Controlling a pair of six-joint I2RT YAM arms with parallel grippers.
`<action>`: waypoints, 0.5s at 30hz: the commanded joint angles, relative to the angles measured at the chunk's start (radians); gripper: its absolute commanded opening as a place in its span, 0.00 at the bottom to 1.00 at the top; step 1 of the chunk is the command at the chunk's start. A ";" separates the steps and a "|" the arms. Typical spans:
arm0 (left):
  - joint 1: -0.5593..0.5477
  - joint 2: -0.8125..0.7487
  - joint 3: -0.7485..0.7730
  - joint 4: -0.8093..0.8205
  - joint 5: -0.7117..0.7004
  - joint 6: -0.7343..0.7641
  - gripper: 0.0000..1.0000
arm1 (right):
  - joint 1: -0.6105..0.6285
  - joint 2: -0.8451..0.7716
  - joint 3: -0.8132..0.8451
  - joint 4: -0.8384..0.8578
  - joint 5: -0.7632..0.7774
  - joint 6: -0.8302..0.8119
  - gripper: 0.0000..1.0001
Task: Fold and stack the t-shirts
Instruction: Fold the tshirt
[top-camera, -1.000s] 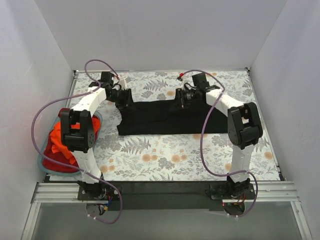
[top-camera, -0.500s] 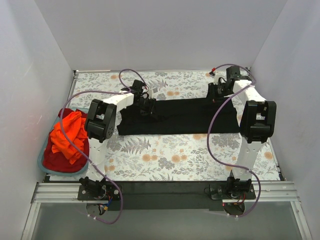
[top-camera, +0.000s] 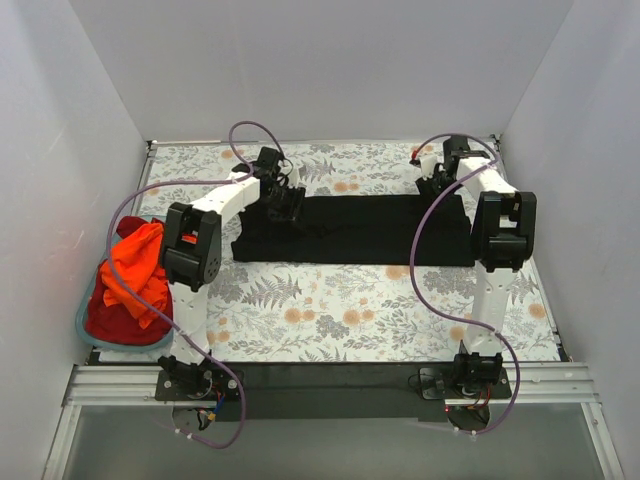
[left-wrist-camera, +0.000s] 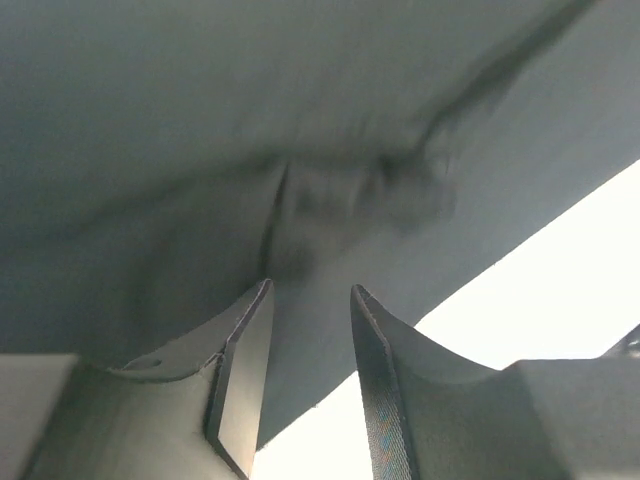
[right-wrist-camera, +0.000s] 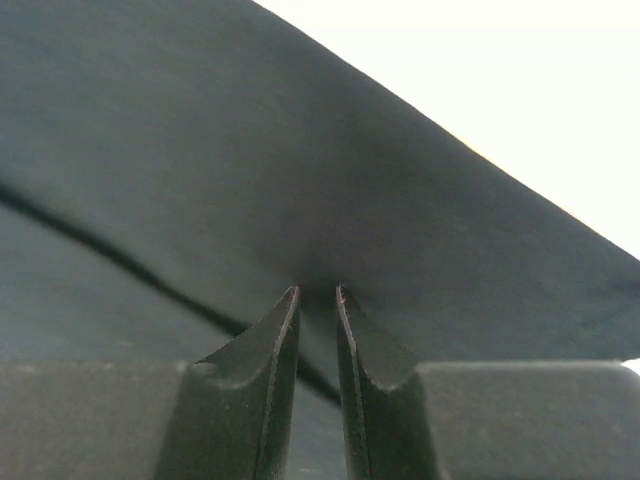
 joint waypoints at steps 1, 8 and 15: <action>0.006 -0.181 -0.052 -0.107 -0.152 0.071 0.36 | -0.001 -0.003 0.041 -0.023 0.135 -0.092 0.27; 0.008 -0.222 -0.175 -0.117 -0.282 0.079 0.31 | 0.019 -0.039 -0.077 -0.033 0.225 -0.169 0.25; 0.012 -0.143 -0.189 -0.082 -0.351 0.085 0.28 | 0.053 -0.160 -0.351 -0.062 0.235 -0.235 0.23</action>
